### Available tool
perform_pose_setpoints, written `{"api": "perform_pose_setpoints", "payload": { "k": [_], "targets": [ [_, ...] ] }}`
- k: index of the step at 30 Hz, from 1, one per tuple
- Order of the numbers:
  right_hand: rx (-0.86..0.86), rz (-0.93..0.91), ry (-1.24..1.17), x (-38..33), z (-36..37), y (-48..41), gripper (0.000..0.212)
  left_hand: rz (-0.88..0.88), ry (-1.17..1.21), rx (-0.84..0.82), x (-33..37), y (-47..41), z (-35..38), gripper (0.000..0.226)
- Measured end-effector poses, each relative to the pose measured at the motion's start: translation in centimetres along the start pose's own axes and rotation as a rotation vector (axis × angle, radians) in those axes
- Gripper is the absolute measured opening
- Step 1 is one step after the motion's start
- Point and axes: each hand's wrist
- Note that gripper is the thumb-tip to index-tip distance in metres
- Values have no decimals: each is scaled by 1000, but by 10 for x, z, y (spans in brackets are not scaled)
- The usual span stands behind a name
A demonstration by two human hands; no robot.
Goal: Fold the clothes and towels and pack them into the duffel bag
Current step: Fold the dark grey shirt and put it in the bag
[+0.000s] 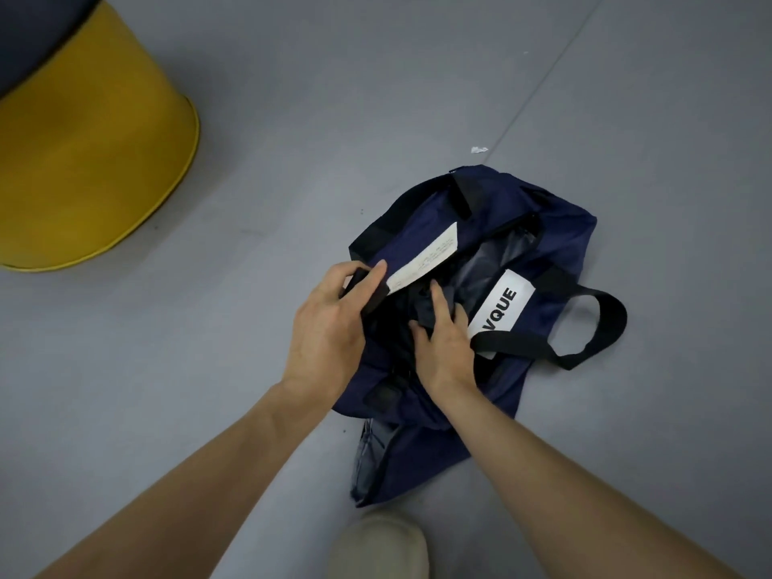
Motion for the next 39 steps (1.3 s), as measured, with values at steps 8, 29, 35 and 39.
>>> {"api": "perform_pose_setpoints", "payload": {
  "k": [8, 29, 35, 39],
  "targets": [
    [-142, -166, 85, 18, -11, 17, 71, 66, 2, -153, -24, 11, 3, 70],
    [-208, -226, 74, 27, 27, 5, 80, -106, 154, -282, -40, 5, 1, 68],
    [-215, -225, 55, 21, 34, -4, 86, -158, 334, -256, -25, -2, -8, 67],
    [-271, -183, 108, 1, 45, -20, 87, -211, 451, -243, -24, -9, -17, 64]
  ]
}}
Point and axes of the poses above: each hand's wrist, its own y-axis away from the middle knuckle, its own z-axis out of the palm, x = y × z, and after that the axes turned 8 degrees about -y, right-handed
